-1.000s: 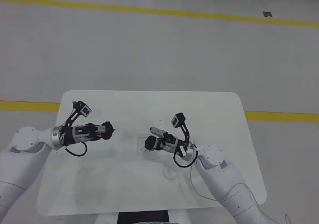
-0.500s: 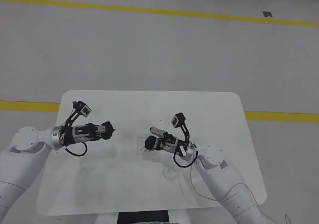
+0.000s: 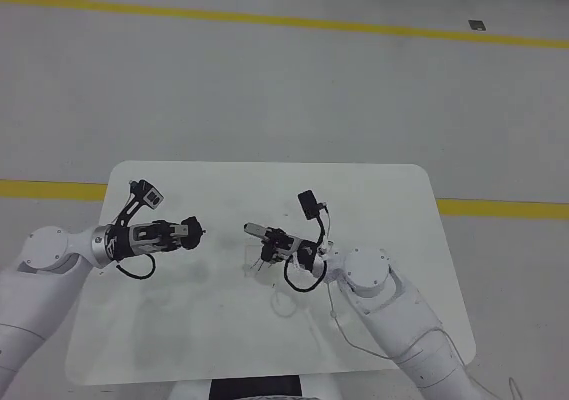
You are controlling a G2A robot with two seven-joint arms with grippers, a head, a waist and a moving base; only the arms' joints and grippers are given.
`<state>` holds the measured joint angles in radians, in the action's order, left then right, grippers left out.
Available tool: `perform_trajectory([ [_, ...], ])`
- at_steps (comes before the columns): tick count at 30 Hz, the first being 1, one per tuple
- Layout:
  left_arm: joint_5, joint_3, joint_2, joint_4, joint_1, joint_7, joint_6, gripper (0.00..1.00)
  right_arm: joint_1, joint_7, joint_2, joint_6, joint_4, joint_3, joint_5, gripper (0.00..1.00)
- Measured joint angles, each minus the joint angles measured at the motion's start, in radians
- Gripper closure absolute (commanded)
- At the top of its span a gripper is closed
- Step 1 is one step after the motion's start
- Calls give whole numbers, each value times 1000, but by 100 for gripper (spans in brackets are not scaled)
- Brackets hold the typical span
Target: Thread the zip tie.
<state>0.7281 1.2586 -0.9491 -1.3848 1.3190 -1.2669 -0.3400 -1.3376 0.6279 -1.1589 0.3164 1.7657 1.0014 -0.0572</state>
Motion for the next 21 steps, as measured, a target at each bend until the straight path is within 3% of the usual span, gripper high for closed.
perform_trajectory([
  [2, 0, 0, 0, 0, 0, 0, 0, 100, -2, -5, 2, 62, 8, -14, 56, 0],
  [6, 0, 0, 0, 0, 0, 0, 0, 100, 4, 12, 2, 23, -24, -43, 172, 0],
  [9, 0, 0, 0, 0, 0, 0, 0, 100, 7, 27, -2, 23, -34, -63, 261, 0],
  [21, 0, 0, 0, 0, 0, 0, 0, 100, 10, 18, -3, 22, -28, -73, 272, 0],
])
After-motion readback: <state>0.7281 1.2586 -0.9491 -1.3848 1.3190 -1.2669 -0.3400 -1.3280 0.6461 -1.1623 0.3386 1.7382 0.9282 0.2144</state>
